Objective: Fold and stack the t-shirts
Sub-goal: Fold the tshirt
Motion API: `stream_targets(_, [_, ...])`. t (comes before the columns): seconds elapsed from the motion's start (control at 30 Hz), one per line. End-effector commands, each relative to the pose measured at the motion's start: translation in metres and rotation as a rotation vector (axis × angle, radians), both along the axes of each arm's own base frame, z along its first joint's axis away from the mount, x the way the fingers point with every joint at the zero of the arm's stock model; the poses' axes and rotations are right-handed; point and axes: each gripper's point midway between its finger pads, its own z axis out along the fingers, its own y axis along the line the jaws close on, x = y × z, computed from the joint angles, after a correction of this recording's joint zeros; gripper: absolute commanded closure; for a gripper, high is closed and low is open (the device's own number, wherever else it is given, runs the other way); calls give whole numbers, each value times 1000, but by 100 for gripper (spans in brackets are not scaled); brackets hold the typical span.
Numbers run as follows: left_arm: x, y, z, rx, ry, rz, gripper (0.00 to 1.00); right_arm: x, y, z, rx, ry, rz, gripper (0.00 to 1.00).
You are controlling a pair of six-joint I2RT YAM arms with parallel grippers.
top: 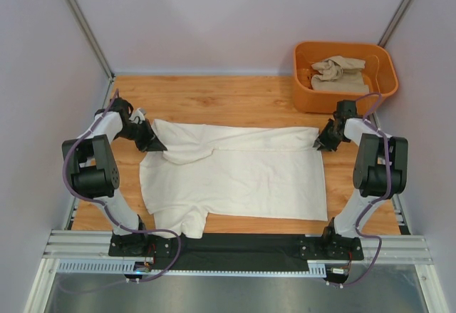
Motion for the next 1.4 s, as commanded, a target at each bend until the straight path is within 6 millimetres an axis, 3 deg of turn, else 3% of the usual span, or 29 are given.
stream_targets(0.0, [11,3,9,-7,-46,-8,100,15,-10,1,-35,-23,-10,75])
stream_targets(0.33, [9,3,9,-1,-50,-11,100,13,-11,-10,-39,21,-13,94])
stream_targets(0.37, [8,3,10,1,-50,-10,100,13,-13,-9,-46,23,-16,100])
stream_targets(0.63, [10,2,22,-1,-86,3,100,8,-16,33,-83,-4,-44,100])
stream_targets(0.97, [14,0,35,-10,-134,21,100,6,-5,48,-34,-21,-42,100])
stream_targets(1.13, [36,-1,63,-32,-228,51,100,35,2,67,27,-107,-64,100])
stream_targets(1.27, [75,1,90,-69,-306,84,100,74,7,94,92,-200,-83,100])
stream_targets(1.3, [90,3,97,-71,-331,90,100,81,6,92,93,-195,-90,100])
stream_targets(1.37, [110,5,109,-87,-380,107,100,99,5,111,102,-242,-107,100])
